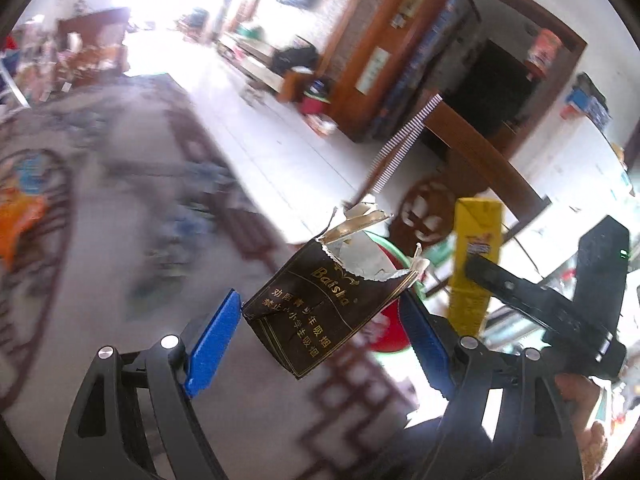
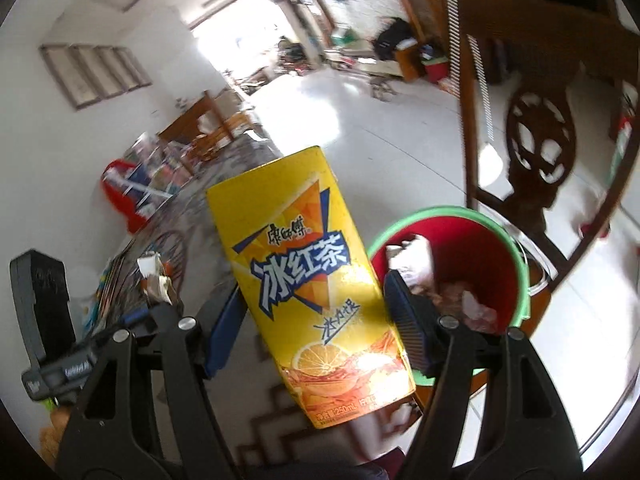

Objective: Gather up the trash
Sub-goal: 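Carry the black packet and tea carton over the red bucket and open both grippers, then grasp the orange lion-print snack bag with the left gripper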

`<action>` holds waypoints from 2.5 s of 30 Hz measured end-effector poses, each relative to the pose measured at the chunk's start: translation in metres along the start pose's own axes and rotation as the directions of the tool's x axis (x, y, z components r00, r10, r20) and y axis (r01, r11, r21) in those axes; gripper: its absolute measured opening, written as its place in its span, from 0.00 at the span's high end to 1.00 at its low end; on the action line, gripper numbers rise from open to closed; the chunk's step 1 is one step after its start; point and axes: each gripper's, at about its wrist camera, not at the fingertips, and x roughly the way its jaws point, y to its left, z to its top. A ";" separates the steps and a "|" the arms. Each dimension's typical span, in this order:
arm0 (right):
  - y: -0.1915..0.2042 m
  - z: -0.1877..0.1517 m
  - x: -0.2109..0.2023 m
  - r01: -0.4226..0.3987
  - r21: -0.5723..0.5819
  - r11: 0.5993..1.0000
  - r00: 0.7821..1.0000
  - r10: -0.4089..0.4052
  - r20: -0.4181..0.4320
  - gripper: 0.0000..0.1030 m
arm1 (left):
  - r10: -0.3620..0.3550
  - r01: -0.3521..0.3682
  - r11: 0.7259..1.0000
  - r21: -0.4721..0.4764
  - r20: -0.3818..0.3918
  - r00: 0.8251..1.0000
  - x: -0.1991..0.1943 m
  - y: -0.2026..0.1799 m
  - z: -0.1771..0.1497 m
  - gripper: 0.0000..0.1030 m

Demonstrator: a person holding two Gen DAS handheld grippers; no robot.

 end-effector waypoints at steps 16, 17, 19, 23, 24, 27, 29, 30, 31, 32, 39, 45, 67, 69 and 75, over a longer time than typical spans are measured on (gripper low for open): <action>-0.046 0.015 0.023 0.134 0.126 0.983 0.990 -0.139 0.038 0.22 | -0.086 0.084 0.996 -0.023 -0.097 0.992 0.059 -0.011 0.015 0.12; -0.039 0.016 0.020 0.115 0.120 0.986 0.991 -0.122 0.048 0.22 | -0.075 0.073 0.997 -0.024 -0.089 0.993 0.054 -0.004 0.014 0.11; -0.024 0.019 0.016 0.068 0.111 0.991 0.995 -0.076 0.069 0.20 | -0.040 0.039 0.999 -0.022 -0.070 0.997 0.045 0.012 0.016 0.11; 0.032 0.015 0.020 -0.078 0.053 0.996 0.994 0.074 0.079 0.15 | 0.111 -0.111 0.994 -0.011 -0.004 0.994 0.015 0.059 0.016 0.09; 0.046 0.011 0.025 -0.108 0.028 0.994 0.992 0.106 0.067 0.14 | 0.159 -0.159 0.987 -0.010 0.010 0.987 0.008 0.073 0.017 0.09; 0.079 -0.004 0.046 -0.142 -0.042 0.989 0.989 0.143 0.028 0.14 | 0.309 -0.308 0.951 -0.042 0.034 0.950 -0.015 0.124 0.021 0.08; 0.094 -0.021 0.071 -0.146 -0.076 0.986 0.988 0.142 -0.055 0.14 | 0.399 -0.395 0.915 -0.083 0.042 0.916 -0.032 0.164 0.026 0.08; 0.097 -0.023 0.078 -0.151 -0.075 0.986 0.985 0.143 -0.100 0.14 | 0.446 -0.440 0.892 -0.101 0.045 0.894 -0.038 0.182 0.029 0.08; 0.100 -0.024 0.082 -0.159 -0.084 0.984 0.981 0.148 -0.124 0.14 | 0.486 -0.479 0.870 -0.115 0.050 0.872 -0.044 0.198 0.033 0.08; 0.100 -0.023 0.080 -0.149 -0.094 0.984 0.984 0.139 -0.110 0.14 | 0.526 -0.517 0.847 -0.125 0.053 0.849 -0.048 0.215 0.038 0.08; 0.088 -0.022 0.086 -0.131 -0.016 0.991 0.985 0.129 -0.113 0.14 | 0.627 -0.627 0.778 0.042 0.007 0.779 -0.024 0.268 0.071 0.08; 0.088 -0.022 0.090 -0.130 -0.031 0.991 0.983 0.125 -0.131 0.14 | 0.648 -0.637 0.761 0.126 -0.090 0.756 0.004 0.289 0.077 0.14; 0.322 -0.066 0.207 -0.302 -0.420 0.856 0.928 0.164 -0.333 0.14 | 0.600 -0.538 0.766 -0.353 0.090 0.795 -0.224 0.290 -0.043 0.34; 0.353 -0.079 0.228 -0.310 -0.447 0.839 0.922 0.151 -0.355 0.14 | 0.562 -0.465 0.769 -0.439 0.117 0.819 -0.237 0.305 -0.046 0.34; 0.446 -0.108 0.300 -0.270 -0.528 0.805 0.926 0.066 -0.372 0.14 | 0.527 -0.402 0.784 -0.473 0.165 0.834 -0.246 0.312 -0.046 0.33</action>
